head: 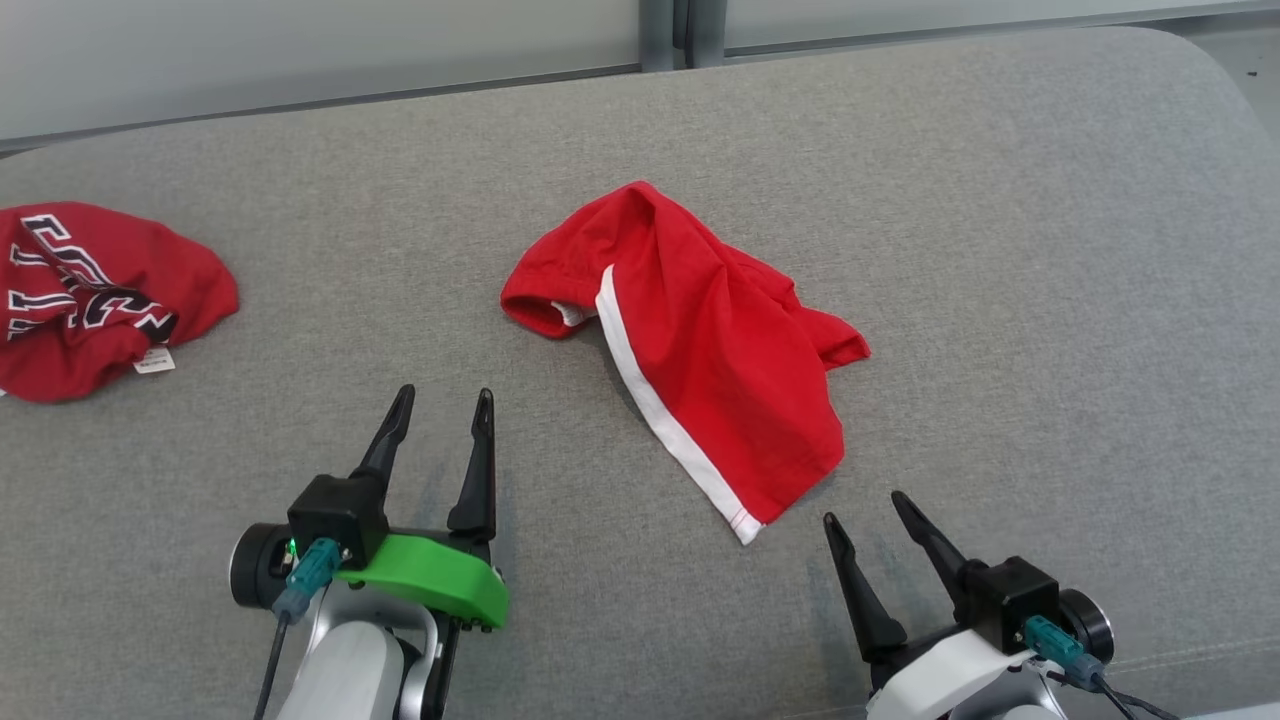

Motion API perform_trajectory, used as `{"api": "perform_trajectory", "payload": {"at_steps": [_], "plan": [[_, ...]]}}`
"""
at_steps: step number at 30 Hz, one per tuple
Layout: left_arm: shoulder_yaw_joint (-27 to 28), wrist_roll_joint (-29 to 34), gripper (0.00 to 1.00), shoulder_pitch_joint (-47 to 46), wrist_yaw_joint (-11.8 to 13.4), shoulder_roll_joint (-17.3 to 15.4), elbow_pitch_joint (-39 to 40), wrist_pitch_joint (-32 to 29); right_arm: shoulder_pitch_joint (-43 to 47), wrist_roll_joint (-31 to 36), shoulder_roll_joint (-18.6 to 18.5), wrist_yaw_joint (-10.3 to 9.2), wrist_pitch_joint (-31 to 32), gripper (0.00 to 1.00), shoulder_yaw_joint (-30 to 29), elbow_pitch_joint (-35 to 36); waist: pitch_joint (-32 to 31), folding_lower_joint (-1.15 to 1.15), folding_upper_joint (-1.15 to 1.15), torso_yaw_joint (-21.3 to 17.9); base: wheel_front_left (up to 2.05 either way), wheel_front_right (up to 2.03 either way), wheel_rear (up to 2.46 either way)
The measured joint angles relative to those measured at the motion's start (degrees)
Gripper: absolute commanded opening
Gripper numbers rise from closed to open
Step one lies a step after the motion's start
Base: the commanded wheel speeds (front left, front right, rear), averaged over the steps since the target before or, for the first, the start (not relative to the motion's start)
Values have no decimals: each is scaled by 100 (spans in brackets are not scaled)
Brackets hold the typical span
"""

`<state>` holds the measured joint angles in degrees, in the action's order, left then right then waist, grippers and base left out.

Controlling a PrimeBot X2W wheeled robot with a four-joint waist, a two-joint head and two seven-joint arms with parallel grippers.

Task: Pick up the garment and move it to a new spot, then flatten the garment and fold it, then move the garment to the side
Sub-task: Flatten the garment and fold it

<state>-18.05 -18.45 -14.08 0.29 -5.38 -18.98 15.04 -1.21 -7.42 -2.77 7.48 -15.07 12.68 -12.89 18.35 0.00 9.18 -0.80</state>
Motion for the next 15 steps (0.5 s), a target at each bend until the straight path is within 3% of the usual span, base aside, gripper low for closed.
{"api": "perform_trajectory", "payload": {"at_steps": [15], "plan": [[93,107,100,476,-15,132,376,0,-747,-389,-1,0,0,100,-155,-1613,-34,0,0,667,0,0,0]]}}
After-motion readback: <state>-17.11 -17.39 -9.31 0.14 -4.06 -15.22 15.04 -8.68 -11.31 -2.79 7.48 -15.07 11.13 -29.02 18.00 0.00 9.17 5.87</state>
